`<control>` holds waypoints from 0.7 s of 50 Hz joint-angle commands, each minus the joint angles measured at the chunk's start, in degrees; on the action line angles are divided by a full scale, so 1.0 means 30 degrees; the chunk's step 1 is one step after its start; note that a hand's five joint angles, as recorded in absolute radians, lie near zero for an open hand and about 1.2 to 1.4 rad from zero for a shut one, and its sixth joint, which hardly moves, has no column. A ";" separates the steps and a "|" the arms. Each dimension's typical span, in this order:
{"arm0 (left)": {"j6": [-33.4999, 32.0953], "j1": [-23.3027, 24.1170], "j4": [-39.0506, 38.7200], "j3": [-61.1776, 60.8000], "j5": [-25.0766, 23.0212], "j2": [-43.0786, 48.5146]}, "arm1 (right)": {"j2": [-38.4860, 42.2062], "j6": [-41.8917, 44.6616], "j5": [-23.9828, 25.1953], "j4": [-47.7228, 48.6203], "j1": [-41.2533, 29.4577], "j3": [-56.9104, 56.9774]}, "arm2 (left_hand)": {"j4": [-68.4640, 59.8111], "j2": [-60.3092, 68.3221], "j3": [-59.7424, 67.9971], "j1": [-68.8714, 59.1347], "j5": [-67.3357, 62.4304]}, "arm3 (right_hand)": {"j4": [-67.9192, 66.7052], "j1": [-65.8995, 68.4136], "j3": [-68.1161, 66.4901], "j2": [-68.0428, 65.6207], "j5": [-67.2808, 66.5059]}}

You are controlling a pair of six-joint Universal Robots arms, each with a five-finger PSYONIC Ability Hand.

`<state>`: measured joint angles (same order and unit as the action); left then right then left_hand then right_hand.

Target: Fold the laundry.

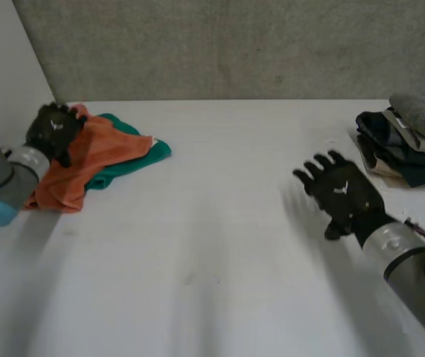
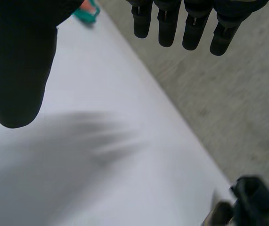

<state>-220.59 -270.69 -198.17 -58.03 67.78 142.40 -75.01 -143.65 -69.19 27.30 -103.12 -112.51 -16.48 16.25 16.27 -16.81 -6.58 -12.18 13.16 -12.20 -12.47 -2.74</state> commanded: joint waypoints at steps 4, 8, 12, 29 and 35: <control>-0.0006 -0.0530 -0.0008 0.1180 -0.0533 0.2485 | 0.0336 0.0042 -0.0345 -0.0047 0.0242 -0.0408 | -1.3197 1.3274 1.3265 -1.3088 -1.3162 | 0.0727 -0.1052 0.0732 0.0822 0.0913; 0.0111 -0.0209 -0.0008 0.1034 -0.0240 0.1988 | 0.0277 -0.0016 -0.0403 -0.0047 0.0300 -0.0349 | -2.1173 2.1251 2.1242 -2.1065 -2.1139 | 0.0727 -0.1052 0.0732 0.0822 0.0913; 0.0199 0.0347 -0.0066 0.0186 0.0228 0.0788 | 0.0131 -0.0134 -0.0550 -0.0047 0.0300 -0.0378 | -2.1173 2.1251 2.1242 -2.1065 -2.1139 | 0.0727 -0.1052 0.0732 0.0822 0.0913; 0.8953 0.8049 -0.0564 -0.4326 0.1430 -0.9146 | -0.1773 -0.0222 -0.1223 -0.0076 0.0886 -0.0466 | -2.1173 2.1251 2.1242 -2.1065 -2.1139 | 0.0727 -0.1052 0.0732 0.0822 0.0913; 1.1244 1.2356 -0.0506 -0.5031 0.1489 -0.7189 | -0.1920 -0.0543 -0.1926 -0.0076 0.1530 -0.0408 | -2.1173 2.1251 2.1242 -2.1065 -2.1139 | 0.0727 -0.1052 0.0732 0.0822 0.0913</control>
<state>-192.97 -244.58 -199.88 -71.43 72.19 115.78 -80.41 -144.42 -73.12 27.07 -100.09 -113.89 -68.60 68.51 67.98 -62.00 -55.43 -12.18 13.16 -12.20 -12.47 -2.74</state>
